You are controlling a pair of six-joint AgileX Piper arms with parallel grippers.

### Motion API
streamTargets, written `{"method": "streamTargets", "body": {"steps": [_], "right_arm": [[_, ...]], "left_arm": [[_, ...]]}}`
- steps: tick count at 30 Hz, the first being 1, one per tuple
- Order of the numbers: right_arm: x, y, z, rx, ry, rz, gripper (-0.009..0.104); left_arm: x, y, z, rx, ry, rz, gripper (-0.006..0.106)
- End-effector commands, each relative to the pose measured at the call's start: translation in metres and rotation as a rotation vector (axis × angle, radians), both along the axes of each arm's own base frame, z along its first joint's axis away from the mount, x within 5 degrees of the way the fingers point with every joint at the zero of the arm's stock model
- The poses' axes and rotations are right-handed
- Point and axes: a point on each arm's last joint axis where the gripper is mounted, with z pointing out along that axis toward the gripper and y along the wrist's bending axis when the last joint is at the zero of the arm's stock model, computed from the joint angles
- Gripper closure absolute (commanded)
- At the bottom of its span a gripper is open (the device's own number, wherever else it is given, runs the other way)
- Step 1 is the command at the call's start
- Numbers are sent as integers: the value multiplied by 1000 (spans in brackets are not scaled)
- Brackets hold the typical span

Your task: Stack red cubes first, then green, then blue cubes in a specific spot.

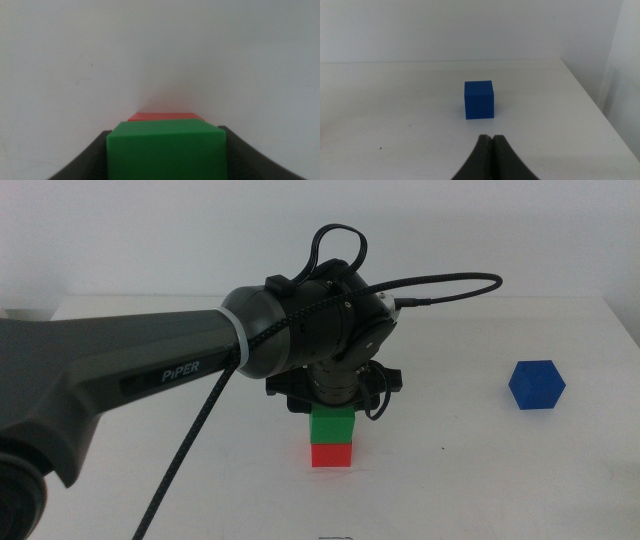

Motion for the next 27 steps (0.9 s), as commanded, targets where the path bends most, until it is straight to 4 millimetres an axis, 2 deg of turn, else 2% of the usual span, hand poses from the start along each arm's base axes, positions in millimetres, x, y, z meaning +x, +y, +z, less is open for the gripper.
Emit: {"method": "streamTargets", "body": {"steps": [1,8,12,17,18,20,24,27], "right_arm": [[-1,0,14,-16,-109,4,96],[-1,0,14,-16,-109,4,96],[-1,0,14,-16,-109,4,96],[-1,0,14,-16,-109,4,96],[-1,0,14,-16,-109,4,96],[-1,0,14,-16,-109,4,96],[-1,0,14,-16,-109,4,96],[-1,0,14,-16,-109,4,96]], "left_arm": [[-1,1,25,-53,-53,2,38],[-5,4,39,-52,-80,-48,20],[-15,14,67,-52,-99,-99,14],[-52,53,131,25,-128,-233,10],[-57,59,139,39,-136,-260,10],[-74,77,166,91,-208,-423,10],[-102,115,192,34,-277,-574,10],[-131,149,207,-58,-377,-718,10]]}}
